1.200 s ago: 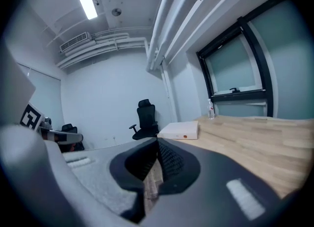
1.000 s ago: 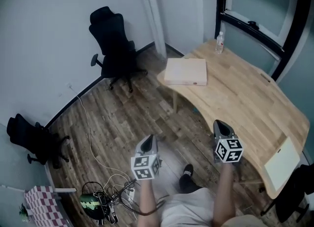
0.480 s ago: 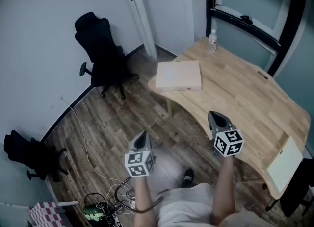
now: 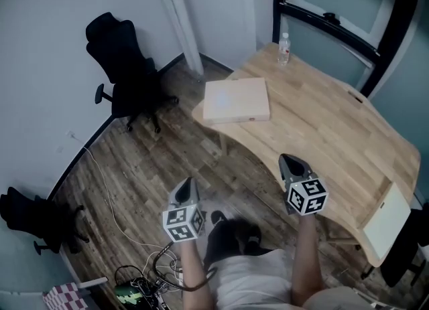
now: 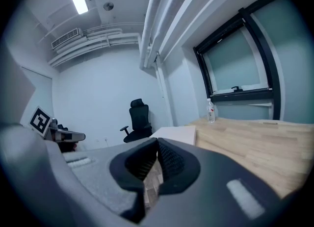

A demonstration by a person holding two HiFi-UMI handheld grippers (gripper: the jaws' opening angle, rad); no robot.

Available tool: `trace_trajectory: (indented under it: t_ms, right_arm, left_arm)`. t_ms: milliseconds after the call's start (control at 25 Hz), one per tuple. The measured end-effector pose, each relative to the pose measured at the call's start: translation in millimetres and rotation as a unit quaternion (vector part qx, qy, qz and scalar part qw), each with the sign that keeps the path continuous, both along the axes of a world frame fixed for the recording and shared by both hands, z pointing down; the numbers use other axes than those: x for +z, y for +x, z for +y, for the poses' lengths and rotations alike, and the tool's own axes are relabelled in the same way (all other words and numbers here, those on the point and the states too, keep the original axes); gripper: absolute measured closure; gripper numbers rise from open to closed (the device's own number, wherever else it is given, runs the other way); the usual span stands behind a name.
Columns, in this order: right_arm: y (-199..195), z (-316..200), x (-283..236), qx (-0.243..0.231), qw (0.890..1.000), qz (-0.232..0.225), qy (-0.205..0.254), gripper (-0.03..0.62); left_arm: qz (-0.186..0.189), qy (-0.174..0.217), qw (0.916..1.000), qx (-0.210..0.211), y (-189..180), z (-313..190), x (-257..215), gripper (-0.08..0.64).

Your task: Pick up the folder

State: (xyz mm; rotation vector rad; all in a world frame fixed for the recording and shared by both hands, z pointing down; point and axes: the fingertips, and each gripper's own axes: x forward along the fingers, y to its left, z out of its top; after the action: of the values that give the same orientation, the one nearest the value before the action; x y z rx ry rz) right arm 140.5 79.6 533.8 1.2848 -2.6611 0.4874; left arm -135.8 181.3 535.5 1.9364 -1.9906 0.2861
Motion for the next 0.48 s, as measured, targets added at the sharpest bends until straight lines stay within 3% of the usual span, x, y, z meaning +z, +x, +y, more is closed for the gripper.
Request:
trace_trajectory:
  t_ms: [200, 480]
  right_arm:
    - [-17, -22, 14, -0.007, 1.000, 0.006, -0.015, 0.591]
    - [-57, -94, 6, 0.029, 0.999, 0.000, -0.017, 0.591]
  left_arm:
    - [0.021, -0.012, 0.9997, -0.004, -18, -31, 16, 0.554]
    - [0.027, -0.006, 0.9996, 0.006, -61, -113, 15, 0.554]
